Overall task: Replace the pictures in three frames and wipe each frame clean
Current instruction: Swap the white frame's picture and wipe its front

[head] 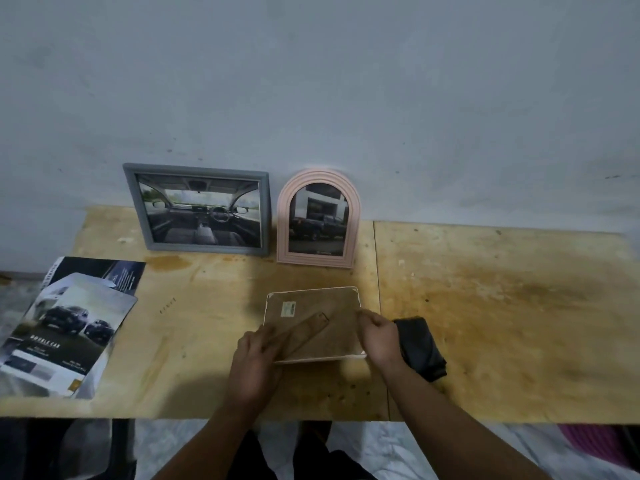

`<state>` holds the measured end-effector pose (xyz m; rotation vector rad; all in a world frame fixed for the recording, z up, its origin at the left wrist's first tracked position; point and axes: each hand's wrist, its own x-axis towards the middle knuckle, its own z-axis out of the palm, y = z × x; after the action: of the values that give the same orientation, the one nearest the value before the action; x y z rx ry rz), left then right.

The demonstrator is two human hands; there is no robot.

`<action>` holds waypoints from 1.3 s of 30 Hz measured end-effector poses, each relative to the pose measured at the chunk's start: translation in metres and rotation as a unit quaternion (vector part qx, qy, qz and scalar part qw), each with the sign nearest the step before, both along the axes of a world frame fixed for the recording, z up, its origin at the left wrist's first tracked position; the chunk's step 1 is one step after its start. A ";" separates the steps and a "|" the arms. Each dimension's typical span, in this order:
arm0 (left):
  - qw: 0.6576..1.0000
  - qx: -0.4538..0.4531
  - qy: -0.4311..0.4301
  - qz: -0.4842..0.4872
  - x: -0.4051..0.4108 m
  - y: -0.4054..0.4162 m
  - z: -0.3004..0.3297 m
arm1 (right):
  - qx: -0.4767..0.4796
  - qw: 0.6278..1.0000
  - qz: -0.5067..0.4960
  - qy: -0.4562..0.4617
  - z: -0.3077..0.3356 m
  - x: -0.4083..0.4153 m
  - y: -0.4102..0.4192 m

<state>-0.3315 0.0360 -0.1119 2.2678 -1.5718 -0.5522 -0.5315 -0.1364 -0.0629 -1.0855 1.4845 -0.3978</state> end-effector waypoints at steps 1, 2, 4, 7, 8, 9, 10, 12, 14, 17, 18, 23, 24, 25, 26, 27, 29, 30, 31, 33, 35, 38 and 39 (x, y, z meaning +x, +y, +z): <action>0.999 -0.022 -0.028 -0.004 0.000 -0.002 0.005 | 0.012 1.000 -0.020 -0.021 0.008 -0.003 -0.006; 0.998 -0.046 -0.049 -0.004 0.001 -0.006 0.011 | 0.028 0.998 -0.035 -0.040 0.016 -0.007 -0.013; 0.993 -0.102 -0.064 0.003 0.001 -0.021 0.029 | 0.040 0.996 -0.052 -0.059 0.027 -0.016 -0.027; 0.990 -0.115 0.040 0.067 -0.009 -0.044 0.061 | -0.036 0.999 -0.020 0.021 0.024 -0.040 -0.046; 0.979 -0.101 0.135 0.113 -0.014 -0.049 0.071 | -0.069 0.993 0.014 0.090 0.018 -0.052 -0.052; 0.955 -0.082 0.233 0.161 -0.019 -0.054 0.077 | -0.086 0.983 0.048 0.155 0.014 -0.066 -0.056; 0.928 -0.065 0.307 0.200 -0.024 -0.057 0.082 | -0.081 0.971 0.080 0.210 0.007 -0.081 -0.059; 0.888 -0.033 0.384 0.253 -0.029 -0.060 0.077 | -0.031 0.943 0.131 0.303 -0.011 -0.112 -0.057; 0.846 0.016 0.434 0.310 -0.033 -0.057 0.061 | 0.035 0.919 0.171 0.354 -0.029 -0.135 -0.049; 0.789 0.064 0.483 0.374 -0.038 -0.046 0.026 | 0.033 0.916 0.188 0.352 -0.043 -0.147 -0.028; 0.776 0.068 0.494 0.385 -0.040 -0.042 0.018 | 0.012 0.923 0.184 0.338 -0.040 -0.145 -0.021; 0.740 0.040 0.517 0.428 -0.047 -0.038 0.012 | 0.099 0.992 -0.004 0.074 -0.020 -0.133 -0.012; 0.736 0.038 0.518 0.434 -0.047 -0.039 0.011 | 0.138 0.989 -0.055 0.017 -0.016 -0.131 -0.012; 0.736 0.039 0.514 0.438 -0.046 -0.038 0.012 | 0.172 0.979 -0.102 -0.027 -0.011 -0.129 -0.014; 0.740 0.042 0.508 0.439 -0.046 -0.037 0.012 | 0.199 0.967 -0.143 -0.062 -0.008 -0.128 -0.016; 0.747 0.048 0.499 0.437 -0.045 -0.036 0.013 | 0.222 0.955 -0.175 -0.095 -0.008 -0.128 -0.018; 0.755 0.065 0.489 0.432 -0.043 -0.033 0.016 | 0.252 0.935 -0.208 -0.139 -0.004 -0.124 -0.019; 0.758 0.076 0.486 0.428 -0.042 -0.031 0.016 | 0.261 0.927 -0.217 -0.161 -0.003 -0.122 -0.018; 0.767 0.091 0.478 0.418 -0.040 -0.029 0.015 | 0.269 0.918 -0.223 -0.189 -0.001 -0.119 -0.018; 0.808 0.125 0.431 0.381 -0.038 -0.024 0.013 | 0.289 0.900 -0.219 -0.243 0.002 -0.115 -0.016; 0.874 0.165 0.337 0.309 -0.036 -0.019 0.011 | 0.300 0.887 -0.210 -0.280 0.006 -0.109 -0.014; 0.942 0.222 0.174 0.183 -0.033 -0.006 0.014 | 0.310 0.870 -0.230 -0.308 0.008 -0.099 -0.004; 0.952 0.228 0.137 0.152 -0.031 -0.003 0.015 | 0.314 0.865 -0.233 -0.314 0.008 -0.096 0.000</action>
<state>-0.3628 0.0333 -0.0973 2.5485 -1.0086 -1.1789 -0.6274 -0.1366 -0.0547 -0.0341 1.1272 -0.4926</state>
